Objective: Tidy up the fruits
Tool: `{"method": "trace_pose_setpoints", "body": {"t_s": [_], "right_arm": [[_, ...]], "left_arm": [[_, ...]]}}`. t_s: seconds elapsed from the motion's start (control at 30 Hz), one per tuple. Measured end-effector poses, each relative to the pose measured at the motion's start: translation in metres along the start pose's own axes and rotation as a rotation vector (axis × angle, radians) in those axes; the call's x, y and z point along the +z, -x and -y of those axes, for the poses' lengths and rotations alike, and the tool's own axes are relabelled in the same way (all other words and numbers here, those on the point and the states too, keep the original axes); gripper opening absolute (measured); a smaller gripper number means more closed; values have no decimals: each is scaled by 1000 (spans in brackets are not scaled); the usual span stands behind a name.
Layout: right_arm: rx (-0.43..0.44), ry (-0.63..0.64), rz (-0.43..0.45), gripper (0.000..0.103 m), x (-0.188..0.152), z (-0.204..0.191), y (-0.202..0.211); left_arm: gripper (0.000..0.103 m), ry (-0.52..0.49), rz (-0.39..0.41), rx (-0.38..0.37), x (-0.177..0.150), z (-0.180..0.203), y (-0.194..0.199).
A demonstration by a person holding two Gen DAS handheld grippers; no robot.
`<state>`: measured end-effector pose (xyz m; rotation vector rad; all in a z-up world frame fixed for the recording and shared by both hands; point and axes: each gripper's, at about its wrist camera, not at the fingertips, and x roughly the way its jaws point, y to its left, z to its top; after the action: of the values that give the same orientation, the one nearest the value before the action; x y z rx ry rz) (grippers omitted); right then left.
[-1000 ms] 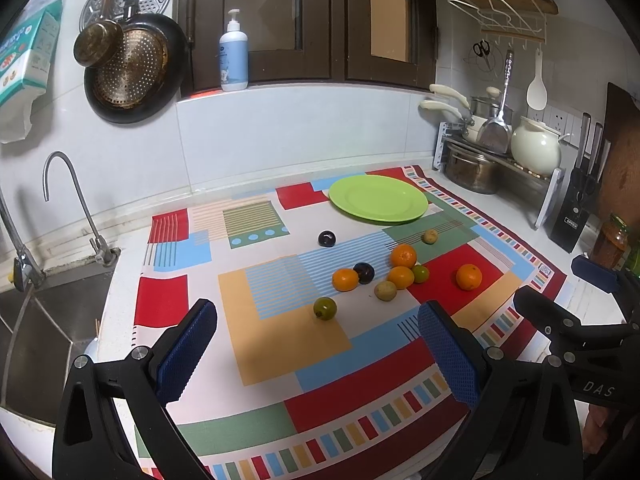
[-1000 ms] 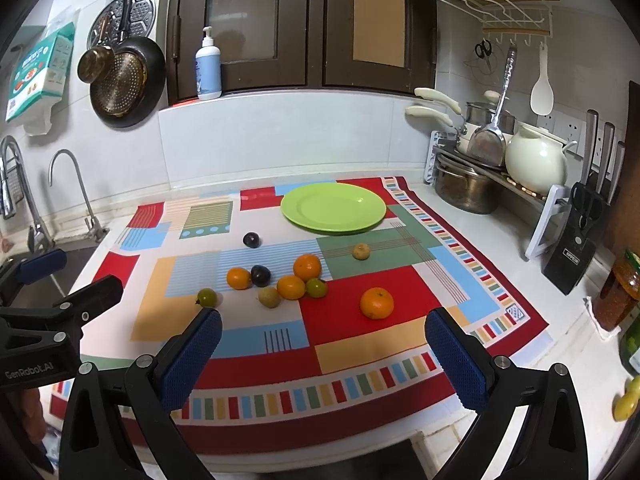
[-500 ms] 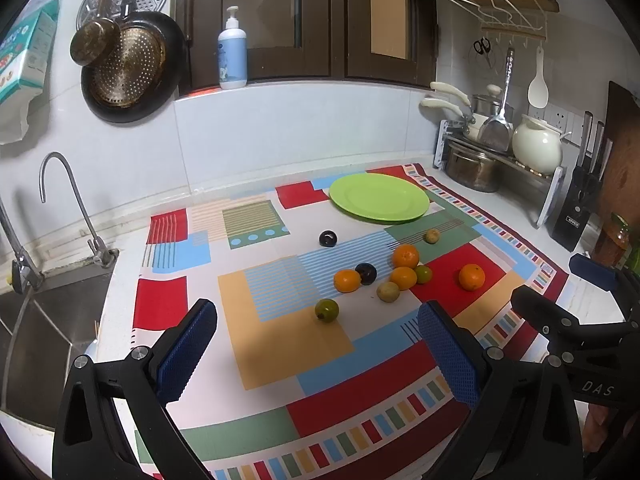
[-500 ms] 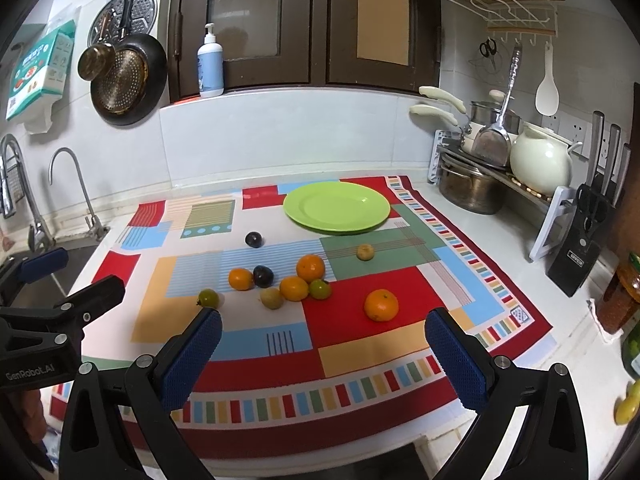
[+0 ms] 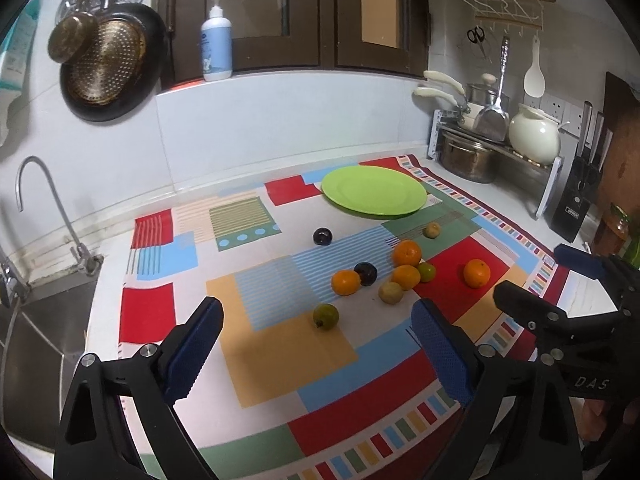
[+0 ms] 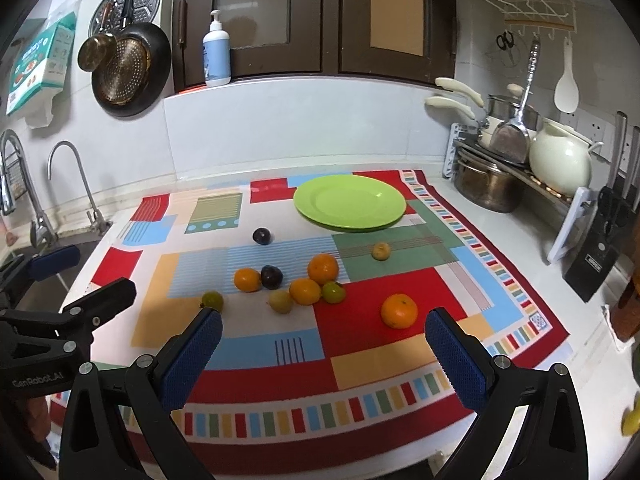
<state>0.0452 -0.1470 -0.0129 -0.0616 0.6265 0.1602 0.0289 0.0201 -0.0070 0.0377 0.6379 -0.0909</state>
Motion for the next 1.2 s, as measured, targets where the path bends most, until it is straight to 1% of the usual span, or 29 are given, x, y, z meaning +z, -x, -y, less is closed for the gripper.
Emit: {"method": "trace_pose_setpoints", "body": {"t_s": [0.17,0.27,0.3,0.33,0.47,0.53,0.63,0.77,0.9,1.03,1.1,1.2], "right_arm": [[24,-3,-32,100,5,-3,-19],[43,-4,-59,96,6,-5,-32],[48,-4,-66,95,6,-5,-36],[53,-4,-73,92,6,-6,-40],[78,2,-115,84,6,-8,-57],[96,7,-139,78,5,-11,-67],[116,13,-169,72,5,-13,-80],[145,15,-210,66,5,-16,-98],[180,19,-253,60,2,-20,-114],[210,18,-301,52,-1,-22,-131],[216,18,-314,50,-2,-23,-138],[222,21,-332,46,-3,-23,-147]], "left_arm": [[90,-49,-9,-19,2,-1,-16],[83,-79,-26,-40,2,-1,-27],[80,-89,-35,-48,2,-2,-32],[76,-93,-39,-54,1,-2,-35],[70,-130,-64,-70,-1,-3,-51],[66,-147,-77,-70,-1,-3,-60],[61,-157,-108,-81,-2,-4,-73],[58,-153,-150,-99,-5,-6,-88],[51,-156,-202,-121,-9,-7,-105],[48,-152,-244,-142,-14,-7,-118],[45,-150,-261,-150,-15,-7,-124],[44,-146,-281,-161,-18,-8,-131]]}}
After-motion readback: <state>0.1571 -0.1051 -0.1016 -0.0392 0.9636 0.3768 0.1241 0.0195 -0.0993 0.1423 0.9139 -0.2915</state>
